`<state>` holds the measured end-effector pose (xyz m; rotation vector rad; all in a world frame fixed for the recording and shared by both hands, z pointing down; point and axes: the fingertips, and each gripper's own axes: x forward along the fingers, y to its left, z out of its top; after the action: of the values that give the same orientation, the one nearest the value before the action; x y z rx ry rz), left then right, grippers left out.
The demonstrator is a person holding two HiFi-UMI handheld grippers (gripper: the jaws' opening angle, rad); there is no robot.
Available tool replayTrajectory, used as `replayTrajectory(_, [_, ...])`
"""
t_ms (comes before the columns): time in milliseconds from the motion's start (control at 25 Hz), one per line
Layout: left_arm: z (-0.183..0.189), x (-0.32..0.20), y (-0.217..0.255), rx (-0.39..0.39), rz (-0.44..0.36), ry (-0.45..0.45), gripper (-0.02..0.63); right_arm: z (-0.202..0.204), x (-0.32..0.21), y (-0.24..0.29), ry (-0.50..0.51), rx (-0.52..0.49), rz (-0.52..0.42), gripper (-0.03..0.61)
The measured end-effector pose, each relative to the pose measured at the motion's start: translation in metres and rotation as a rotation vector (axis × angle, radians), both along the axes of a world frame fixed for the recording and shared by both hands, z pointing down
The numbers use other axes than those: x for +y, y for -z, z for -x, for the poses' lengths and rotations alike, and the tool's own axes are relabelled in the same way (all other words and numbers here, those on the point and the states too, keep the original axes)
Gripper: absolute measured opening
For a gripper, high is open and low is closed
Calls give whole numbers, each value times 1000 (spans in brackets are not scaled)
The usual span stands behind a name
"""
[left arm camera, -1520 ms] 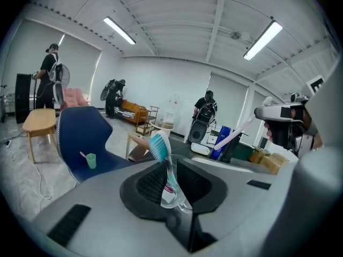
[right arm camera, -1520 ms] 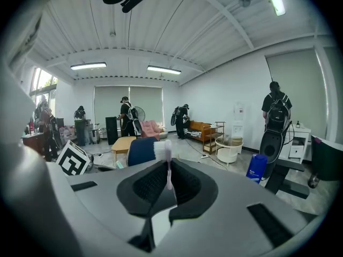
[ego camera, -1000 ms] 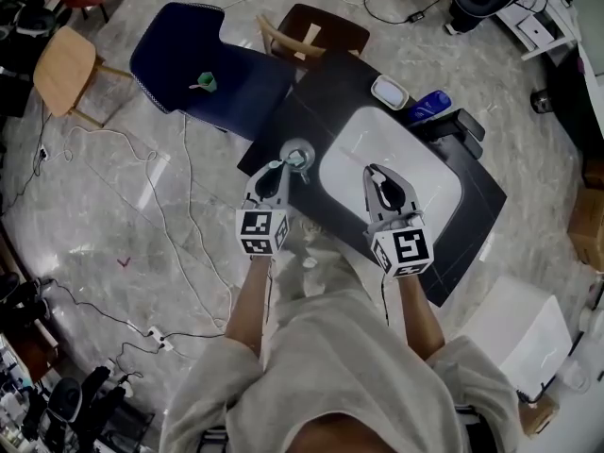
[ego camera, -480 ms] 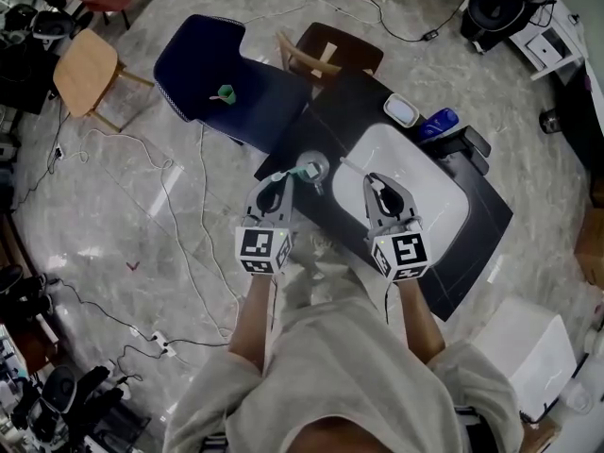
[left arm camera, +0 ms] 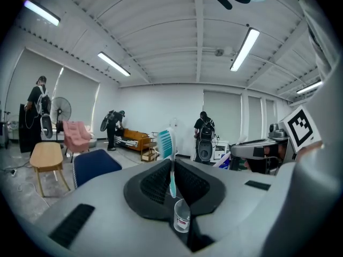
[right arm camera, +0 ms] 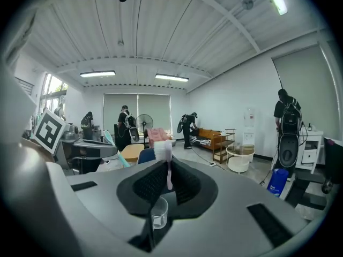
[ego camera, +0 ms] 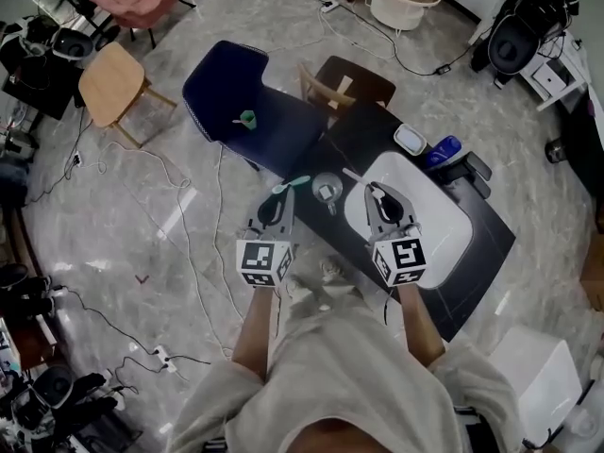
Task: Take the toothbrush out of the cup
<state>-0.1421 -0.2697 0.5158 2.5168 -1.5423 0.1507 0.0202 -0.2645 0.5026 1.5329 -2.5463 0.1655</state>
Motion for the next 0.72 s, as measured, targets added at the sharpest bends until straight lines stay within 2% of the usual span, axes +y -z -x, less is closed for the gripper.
replayTrajectory(720, [11,-12,71,-13,-160,5,46,9,-13,66,-7,2,-155,34])
